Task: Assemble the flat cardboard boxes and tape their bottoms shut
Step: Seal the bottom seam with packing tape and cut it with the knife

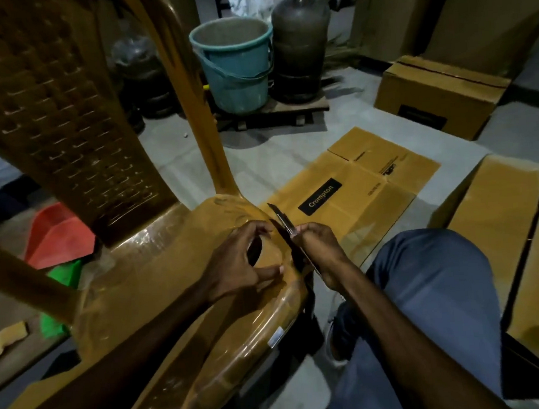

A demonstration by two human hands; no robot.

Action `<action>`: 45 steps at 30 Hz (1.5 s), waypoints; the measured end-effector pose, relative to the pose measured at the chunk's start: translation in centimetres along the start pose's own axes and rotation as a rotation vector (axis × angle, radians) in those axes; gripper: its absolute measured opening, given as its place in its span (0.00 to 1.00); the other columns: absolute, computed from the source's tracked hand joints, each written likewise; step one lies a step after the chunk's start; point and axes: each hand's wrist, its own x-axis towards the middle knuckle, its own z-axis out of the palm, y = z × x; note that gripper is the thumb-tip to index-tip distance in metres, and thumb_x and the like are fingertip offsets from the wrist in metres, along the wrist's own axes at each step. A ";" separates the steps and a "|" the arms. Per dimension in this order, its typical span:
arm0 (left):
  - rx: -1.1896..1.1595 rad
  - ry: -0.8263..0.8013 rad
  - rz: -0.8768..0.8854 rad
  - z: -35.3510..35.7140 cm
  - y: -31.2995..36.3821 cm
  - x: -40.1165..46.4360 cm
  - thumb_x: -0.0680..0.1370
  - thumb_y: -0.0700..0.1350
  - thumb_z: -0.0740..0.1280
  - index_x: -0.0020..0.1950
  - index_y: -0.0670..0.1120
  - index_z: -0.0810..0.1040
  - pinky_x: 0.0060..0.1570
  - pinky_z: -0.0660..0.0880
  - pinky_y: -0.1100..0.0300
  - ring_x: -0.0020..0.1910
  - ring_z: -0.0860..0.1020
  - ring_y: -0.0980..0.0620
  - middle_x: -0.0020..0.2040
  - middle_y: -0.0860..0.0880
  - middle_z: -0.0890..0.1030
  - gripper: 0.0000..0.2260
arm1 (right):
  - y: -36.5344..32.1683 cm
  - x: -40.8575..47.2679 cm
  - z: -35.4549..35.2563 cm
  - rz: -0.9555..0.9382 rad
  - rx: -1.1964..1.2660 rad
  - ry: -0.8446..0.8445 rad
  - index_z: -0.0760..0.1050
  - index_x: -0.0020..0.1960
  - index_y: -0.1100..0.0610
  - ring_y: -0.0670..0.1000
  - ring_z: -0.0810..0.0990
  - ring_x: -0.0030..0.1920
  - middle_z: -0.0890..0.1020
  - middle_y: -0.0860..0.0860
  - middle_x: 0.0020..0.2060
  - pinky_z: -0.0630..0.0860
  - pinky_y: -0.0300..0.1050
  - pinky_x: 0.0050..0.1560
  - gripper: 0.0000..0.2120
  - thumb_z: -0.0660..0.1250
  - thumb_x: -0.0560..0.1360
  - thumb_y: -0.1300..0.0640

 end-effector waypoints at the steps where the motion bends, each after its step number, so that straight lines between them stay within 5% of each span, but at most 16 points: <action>1: -0.114 0.020 0.046 0.3 0.8 0.3 0.65 0.56 0.79 0.64 0.56 0.69 0.62 0.73 0.49 0.61 0.74 0.55 0.60 0.57 0.76 0.31 | -0.5 -0.2 -0.6 0.034 0.075 -0.031 0.80 0.47 0.63 0.54 0.75 0.37 0.80 0.55 0.36 0.70 0.47 0.36 0.09 0.63 0.74 0.61; 3: -0.296 0.059 0.137 1.1 2.3 1.0 0.65 0.46 0.81 0.66 0.46 0.68 0.63 0.72 0.49 0.61 0.76 0.51 0.58 0.51 0.77 0.34 | -1.3 -0.6 -1.6 0.072 0.178 -0.088 0.81 0.46 0.57 0.52 0.74 0.35 0.79 0.53 0.37 0.69 0.45 0.35 0.07 0.66 0.75 0.55; 5: -0.390 0.109 0.180 1.7 3.6 1.7 0.65 0.40 0.81 0.67 0.41 0.64 0.63 0.72 0.50 0.60 0.76 0.48 0.57 0.46 0.76 0.37 | -1.6 -0.7 -2.2 0.112 0.275 -0.129 0.81 0.53 0.56 0.47 0.71 0.32 0.75 0.51 0.39 0.66 0.43 0.30 0.16 0.72 0.72 0.46; 7: -0.422 0.152 0.232 2.1 4.6 2.2 0.64 0.42 0.80 0.68 0.40 0.61 0.64 0.71 0.52 0.63 0.75 0.46 0.60 0.45 0.75 0.39 | -1.6 -0.6 -2.9 0.098 0.337 -0.165 0.79 0.60 0.59 0.45 0.67 0.29 0.73 0.51 0.40 0.61 0.40 0.26 0.30 0.75 0.67 0.39; 9: -0.401 0.171 0.280 2.2 5.2 2.6 0.63 0.44 0.81 0.69 0.41 0.59 0.67 0.70 0.54 0.67 0.72 0.46 0.65 0.44 0.71 0.42 | -1.7 -0.7 -3.7 0.063 0.370 -0.199 0.78 0.62 0.61 0.45 0.66 0.28 0.75 0.49 0.35 0.59 0.40 0.26 0.33 0.75 0.67 0.39; 13: -0.350 0.165 0.326 1.8 6.2 3.4 0.60 0.46 0.82 0.73 0.44 0.55 0.69 0.67 0.57 0.73 0.67 0.47 0.72 0.45 0.65 0.50 | -3.2 -1.8 -5.7 -0.100 0.362 -0.238 0.82 0.60 0.54 0.46 0.65 0.30 0.82 0.47 0.42 0.57 0.40 0.26 0.19 0.71 0.74 0.44; 15: -0.341 0.137 0.326 1.7 6.8 4.1 0.60 0.46 0.83 0.73 0.45 0.56 0.70 0.67 0.53 0.72 0.68 0.47 0.70 0.44 0.67 0.51 | -4.1 -2.6 -6.8 -0.168 0.347 -0.217 0.82 0.59 0.52 0.45 0.64 0.28 0.82 0.42 0.35 0.56 0.39 0.27 0.14 0.68 0.77 0.49; 18: -0.345 0.093 0.300 1.8 8.0 5.2 0.60 0.45 0.84 0.71 0.46 0.61 0.67 0.71 0.47 0.68 0.72 0.47 0.66 0.46 0.72 0.47 | -4.6 -2.9 -8.6 -0.231 0.326 -0.144 0.82 0.59 0.52 0.45 0.62 0.28 0.75 0.39 0.25 0.57 0.40 0.29 0.14 0.69 0.76 0.49; 23: -0.297 0.091 0.341 2.1 11.1 7.4 0.61 0.49 0.83 0.64 0.47 0.71 0.59 0.75 0.56 0.63 0.75 0.51 0.61 0.52 0.76 0.36 | -4.9 -2.8 -11.4 -0.432 0.297 -0.069 0.82 0.59 0.47 0.47 0.60 0.29 0.70 0.50 0.32 0.55 0.42 0.29 0.19 0.73 0.69 0.45; 25: -0.277 0.087 0.376 2.3 12.3 8.4 0.61 0.49 0.83 0.64 0.46 0.73 0.57 0.74 0.63 0.61 0.76 0.53 0.60 0.51 0.77 0.35 | -5.0 -3.0 -12.7 -0.485 0.271 -0.060 0.81 0.60 0.46 0.48 0.60 0.29 0.72 0.54 0.36 0.56 0.42 0.28 0.20 0.74 0.69 0.47; 30: -0.214 0.049 0.470 3.7 15.7 10.3 0.60 0.58 0.82 0.60 0.49 0.74 0.53 0.78 0.47 0.59 0.78 0.53 0.59 0.54 0.79 0.33 | -5.4 -4.2 -16.9 -0.533 0.225 0.061 0.83 0.57 0.53 0.50 0.61 0.27 0.77 0.42 0.28 0.58 0.42 0.27 0.15 0.75 0.70 0.55; 34: -0.193 0.029 0.552 5.4 19.3 12.2 0.60 0.60 0.81 0.58 0.48 0.76 0.52 0.78 0.48 0.59 0.79 0.54 0.58 0.53 0.80 0.32 | -6.0 -5.1 -20.5 -0.592 0.233 0.193 0.86 0.51 0.55 0.51 0.63 0.27 0.82 0.50 0.35 0.58 0.45 0.29 0.09 0.76 0.70 0.59; 41: -0.009 -0.065 0.711 9.9 26.6 15.7 0.60 0.56 0.81 0.66 0.56 0.56 0.46 0.79 0.53 0.55 0.79 0.50 0.65 0.53 0.74 0.44 | -6.7 -6.9 -29.5 -0.529 0.155 0.361 0.84 0.45 0.61 0.50 0.61 0.25 0.72 0.54 0.26 0.58 0.41 0.26 0.05 0.76 0.70 0.61; 45: -0.048 -0.130 0.768 14.6 28.9 17.5 0.61 0.52 0.82 0.68 0.57 0.50 0.47 0.80 0.50 0.54 0.78 0.50 0.66 0.52 0.71 0.49 | -5.4 -8.1 -34.2 -0.509 0.095 0.358 0.83 0.50 0.61 0.47 0.62 0.24 0.77 0.50 0.28 0.58 0.39 0.24 0.08 0.75 0.71 0.62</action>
